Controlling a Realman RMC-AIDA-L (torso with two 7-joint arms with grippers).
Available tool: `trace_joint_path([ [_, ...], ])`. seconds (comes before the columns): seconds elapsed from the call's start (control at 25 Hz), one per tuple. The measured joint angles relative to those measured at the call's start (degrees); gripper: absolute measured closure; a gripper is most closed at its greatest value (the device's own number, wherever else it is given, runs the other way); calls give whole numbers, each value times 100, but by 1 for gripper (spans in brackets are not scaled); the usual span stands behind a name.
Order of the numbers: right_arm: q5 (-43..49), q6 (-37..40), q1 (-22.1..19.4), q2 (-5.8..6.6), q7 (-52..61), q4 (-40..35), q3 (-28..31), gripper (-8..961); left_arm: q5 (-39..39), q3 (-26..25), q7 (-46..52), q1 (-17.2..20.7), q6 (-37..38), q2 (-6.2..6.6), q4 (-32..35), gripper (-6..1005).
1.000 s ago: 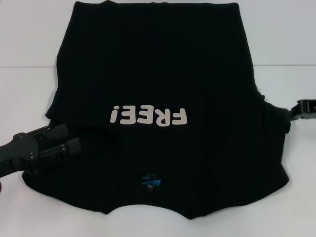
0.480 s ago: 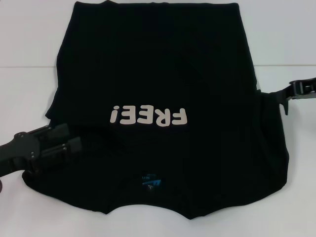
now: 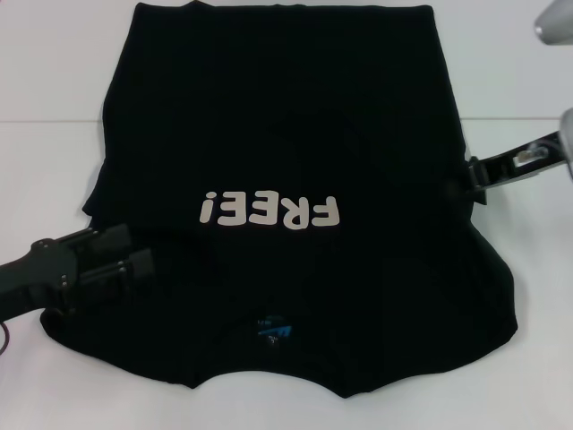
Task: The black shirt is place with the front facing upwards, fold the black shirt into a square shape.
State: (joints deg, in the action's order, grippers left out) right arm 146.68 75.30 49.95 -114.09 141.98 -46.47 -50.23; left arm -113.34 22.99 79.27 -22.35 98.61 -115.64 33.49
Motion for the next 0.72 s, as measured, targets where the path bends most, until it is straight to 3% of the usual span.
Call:
trace_joint_path([
  [0.32,-38,-271,278,-332,-398,79,-345,950,-4,-17,0,-19,-13,-2,-52,278],
  [0.52,-97,-345,326,-404,-691,184,-389,949,-4,-21,0,-33,-69,-2,-107,277],
  [0.72,-705,-309,91,-408,-1188,186,-212,775,28,-31,10,-37,-140,1,-215,280],
])
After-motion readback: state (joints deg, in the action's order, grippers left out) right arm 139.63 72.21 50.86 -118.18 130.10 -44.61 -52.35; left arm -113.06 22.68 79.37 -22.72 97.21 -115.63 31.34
